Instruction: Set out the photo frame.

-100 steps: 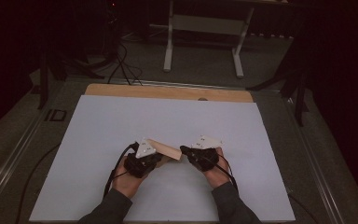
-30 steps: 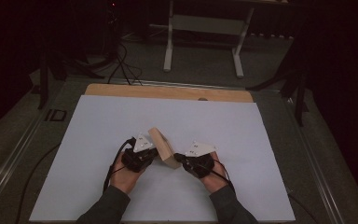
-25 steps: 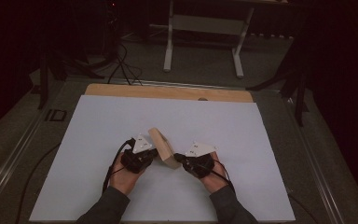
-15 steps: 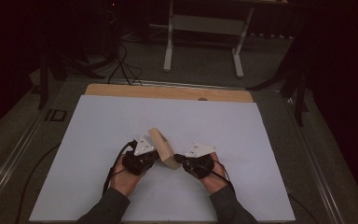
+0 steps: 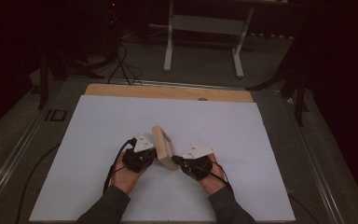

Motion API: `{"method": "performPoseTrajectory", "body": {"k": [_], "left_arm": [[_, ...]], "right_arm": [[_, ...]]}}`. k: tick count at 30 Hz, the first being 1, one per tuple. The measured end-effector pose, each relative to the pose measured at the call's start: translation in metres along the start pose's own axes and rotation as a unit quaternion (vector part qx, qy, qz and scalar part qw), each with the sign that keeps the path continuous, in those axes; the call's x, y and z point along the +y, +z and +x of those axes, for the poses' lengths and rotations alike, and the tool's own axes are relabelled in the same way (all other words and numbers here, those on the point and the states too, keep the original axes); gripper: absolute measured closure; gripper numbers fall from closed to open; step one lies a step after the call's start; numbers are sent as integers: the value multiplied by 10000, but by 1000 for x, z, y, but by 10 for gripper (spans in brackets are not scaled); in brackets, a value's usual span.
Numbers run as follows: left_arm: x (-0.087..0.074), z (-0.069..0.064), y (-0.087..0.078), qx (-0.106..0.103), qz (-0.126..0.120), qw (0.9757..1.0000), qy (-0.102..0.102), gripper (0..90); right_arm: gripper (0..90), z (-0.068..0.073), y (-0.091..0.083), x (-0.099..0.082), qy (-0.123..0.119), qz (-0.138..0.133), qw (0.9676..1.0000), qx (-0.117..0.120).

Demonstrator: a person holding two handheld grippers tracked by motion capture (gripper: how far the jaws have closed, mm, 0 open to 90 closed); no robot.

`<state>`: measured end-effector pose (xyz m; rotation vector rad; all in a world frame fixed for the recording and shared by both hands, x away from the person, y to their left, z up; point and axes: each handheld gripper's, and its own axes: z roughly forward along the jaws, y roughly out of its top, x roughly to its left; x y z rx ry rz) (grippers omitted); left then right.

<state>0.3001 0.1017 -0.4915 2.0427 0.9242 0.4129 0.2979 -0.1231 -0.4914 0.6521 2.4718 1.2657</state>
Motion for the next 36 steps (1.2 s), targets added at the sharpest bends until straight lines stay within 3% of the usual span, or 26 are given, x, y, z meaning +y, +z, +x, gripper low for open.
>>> {"method": "performPoseTrajectory", "body": {"k": [17, 22, 26, 31, 36], "left_arm": [[-2, 7, 3, -37, -96, 9999, -115, 884], [-3, 10, 1, 48, -149, 9997, -199, 822], [-3, 15, -4, -19, -240, 9991, -357, 777], [-3, 19, -10, -64, -331, 9983, -481, 683], [-4, 21, -16, 78, -366, 9981, -483, 623]], "right_arm": [[882, 9, 6, 3, -54, -22, 10000, 32], [847, 8, 5, 2, -124, 14, 9999, 17], [831, 8, 5, 2, -166, 48, 9998, -29], [725, 7, 4, 2, -160, 34, 9998, -128], [644, 3, 1, 2, -87, -2, 9999, -149]]}}
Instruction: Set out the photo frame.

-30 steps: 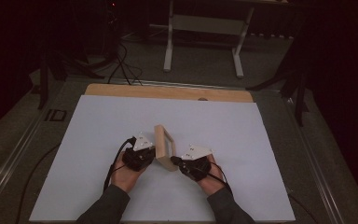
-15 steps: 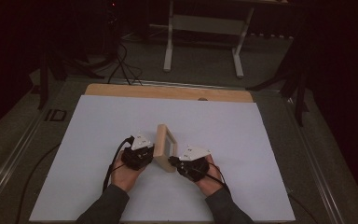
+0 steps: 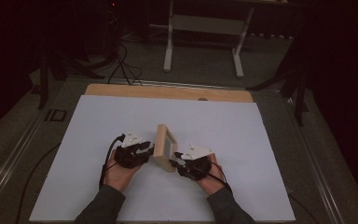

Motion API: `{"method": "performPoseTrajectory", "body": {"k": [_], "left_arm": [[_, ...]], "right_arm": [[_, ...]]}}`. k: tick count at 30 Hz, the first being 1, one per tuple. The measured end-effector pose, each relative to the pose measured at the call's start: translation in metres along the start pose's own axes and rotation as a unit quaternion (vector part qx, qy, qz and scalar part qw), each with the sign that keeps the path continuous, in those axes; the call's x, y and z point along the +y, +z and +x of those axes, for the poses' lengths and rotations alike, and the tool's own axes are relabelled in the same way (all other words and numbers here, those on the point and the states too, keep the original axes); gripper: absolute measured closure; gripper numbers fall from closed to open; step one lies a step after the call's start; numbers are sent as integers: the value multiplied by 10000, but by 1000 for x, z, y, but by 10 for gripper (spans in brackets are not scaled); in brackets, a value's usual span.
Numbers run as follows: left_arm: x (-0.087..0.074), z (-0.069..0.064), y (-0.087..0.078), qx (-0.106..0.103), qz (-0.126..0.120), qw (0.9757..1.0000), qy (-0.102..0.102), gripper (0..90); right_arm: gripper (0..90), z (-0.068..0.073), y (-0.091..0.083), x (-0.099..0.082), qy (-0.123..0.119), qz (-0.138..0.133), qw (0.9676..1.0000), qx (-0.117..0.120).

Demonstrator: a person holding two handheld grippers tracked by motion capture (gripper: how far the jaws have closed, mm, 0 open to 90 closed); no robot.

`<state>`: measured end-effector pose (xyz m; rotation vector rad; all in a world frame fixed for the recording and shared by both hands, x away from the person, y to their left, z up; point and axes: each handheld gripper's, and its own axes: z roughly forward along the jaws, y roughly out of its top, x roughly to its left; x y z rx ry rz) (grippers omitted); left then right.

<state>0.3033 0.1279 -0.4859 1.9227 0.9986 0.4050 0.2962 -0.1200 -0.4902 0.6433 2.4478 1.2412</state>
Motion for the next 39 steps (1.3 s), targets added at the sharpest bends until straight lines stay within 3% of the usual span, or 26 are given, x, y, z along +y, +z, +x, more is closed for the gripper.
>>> {"method": "performPoseTrajectory", "body": {"k": [5, 12, 21, 30, 39], "left_arm": [[1, 3, -8, 64, -118, 9998, -147, 563], [4, 4, -20, 139, -260, 9994, -199, 498], [9, -2, -30, 212, -430, 9988, -65, 446], [12, -5, -34, 64, -497, 9987, -121, 412], [14, -13, -33, -109, -483, 9988, -42, 373]], "right_arm": [[618, -4, -3, 0, 73, -26, 10000, -26], [573, -9, -6, -1, 154, -39, 9998, -70], [544, -12, -9, 0, 208, -64, 9997, -117], [525, -14, -11, 0, 247, -53, 9996, -132], [478, -16, -11, 0, 343, -34, 9993, -119]]}}
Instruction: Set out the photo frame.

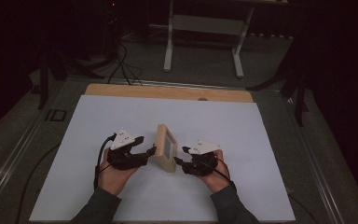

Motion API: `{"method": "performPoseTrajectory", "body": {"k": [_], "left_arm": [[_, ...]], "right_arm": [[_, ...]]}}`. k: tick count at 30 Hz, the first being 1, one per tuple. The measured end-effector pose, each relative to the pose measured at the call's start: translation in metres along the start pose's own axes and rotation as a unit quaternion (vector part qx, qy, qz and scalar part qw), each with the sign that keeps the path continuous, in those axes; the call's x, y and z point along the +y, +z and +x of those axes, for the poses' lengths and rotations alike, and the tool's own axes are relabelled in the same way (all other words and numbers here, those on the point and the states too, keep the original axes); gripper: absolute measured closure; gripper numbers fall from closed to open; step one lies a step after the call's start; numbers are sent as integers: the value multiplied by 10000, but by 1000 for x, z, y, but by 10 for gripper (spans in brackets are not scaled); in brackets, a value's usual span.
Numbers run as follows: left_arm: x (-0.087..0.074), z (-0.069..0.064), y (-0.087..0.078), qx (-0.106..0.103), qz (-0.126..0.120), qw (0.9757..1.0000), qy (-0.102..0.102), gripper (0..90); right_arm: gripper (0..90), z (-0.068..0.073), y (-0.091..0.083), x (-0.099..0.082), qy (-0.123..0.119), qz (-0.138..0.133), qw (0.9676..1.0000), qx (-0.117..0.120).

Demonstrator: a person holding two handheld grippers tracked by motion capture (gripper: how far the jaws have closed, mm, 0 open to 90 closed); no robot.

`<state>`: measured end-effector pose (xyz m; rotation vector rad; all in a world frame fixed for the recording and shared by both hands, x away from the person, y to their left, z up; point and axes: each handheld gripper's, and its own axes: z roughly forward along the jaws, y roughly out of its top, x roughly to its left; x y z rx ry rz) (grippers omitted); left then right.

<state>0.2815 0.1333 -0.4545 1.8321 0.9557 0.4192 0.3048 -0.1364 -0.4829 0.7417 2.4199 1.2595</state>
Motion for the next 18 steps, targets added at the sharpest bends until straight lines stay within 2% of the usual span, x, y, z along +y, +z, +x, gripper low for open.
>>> {"method": "performPoseTrajectory", "body": {"k": [4, 10, 18], "left_arm": [[0, -3, 2, -72, 48, 10000, 14, 373], [-1, -11, 6, -45, 9, 10000, 58, 349], [0, -13, 6, -67, -24, 10000, 67, 337]], "right_arm": [[467, -1, -1, 0, 30, 5, 10000, -5], [443, -2, 0, 0, 22, 27, 10000, -3], [431, -1, 1, 0, 48, 60, 10000, 24]]}}
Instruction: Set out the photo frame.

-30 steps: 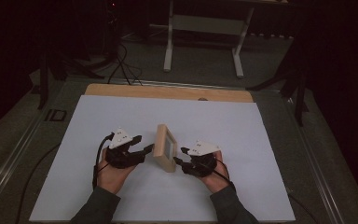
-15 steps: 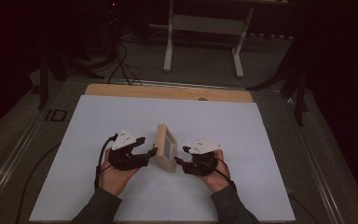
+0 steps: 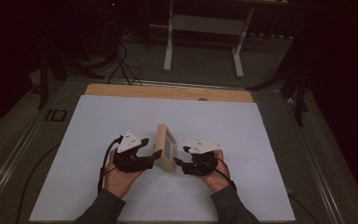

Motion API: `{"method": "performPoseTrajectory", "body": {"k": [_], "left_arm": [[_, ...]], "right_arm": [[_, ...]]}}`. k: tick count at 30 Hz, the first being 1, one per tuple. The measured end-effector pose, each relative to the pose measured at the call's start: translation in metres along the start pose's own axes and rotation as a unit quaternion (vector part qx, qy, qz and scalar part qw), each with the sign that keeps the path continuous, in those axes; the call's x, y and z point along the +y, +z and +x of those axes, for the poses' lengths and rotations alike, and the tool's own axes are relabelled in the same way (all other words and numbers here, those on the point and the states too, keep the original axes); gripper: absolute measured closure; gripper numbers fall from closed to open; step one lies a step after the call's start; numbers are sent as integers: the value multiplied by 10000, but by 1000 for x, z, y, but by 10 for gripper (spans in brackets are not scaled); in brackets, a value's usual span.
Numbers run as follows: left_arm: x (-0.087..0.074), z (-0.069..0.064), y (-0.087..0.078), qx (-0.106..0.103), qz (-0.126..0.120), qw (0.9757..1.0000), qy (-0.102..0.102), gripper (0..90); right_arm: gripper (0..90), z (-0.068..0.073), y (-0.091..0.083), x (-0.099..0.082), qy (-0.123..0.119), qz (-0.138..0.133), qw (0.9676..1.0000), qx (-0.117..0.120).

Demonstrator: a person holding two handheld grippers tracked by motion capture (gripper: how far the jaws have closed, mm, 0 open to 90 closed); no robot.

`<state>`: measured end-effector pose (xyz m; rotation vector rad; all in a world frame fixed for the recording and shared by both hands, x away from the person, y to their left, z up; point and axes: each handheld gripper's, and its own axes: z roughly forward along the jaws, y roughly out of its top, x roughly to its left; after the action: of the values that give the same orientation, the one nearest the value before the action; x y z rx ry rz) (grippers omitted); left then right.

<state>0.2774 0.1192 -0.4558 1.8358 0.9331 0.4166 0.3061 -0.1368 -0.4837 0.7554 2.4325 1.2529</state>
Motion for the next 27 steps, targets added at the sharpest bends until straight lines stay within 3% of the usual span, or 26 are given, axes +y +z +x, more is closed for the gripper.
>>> {"method": "performPoseTrajectory", "body": {"k": [9, 18, 27], "left_arm": [[-1, -7, 7, -103, 149, 9998, 28, 301], [-6, -11, 23, 84, 394, 9992, 63, 272], [-8, -10, 33, 66, 455, 9988, -141, 335]], "right_arm": [[428, 0, 0, 0, -11, 6, 10000, -3], [428, -2, 0, 0, -1, 2, 10000, -3], [428, -3, -1, 0, 17, -17, 10000, -18]]}}
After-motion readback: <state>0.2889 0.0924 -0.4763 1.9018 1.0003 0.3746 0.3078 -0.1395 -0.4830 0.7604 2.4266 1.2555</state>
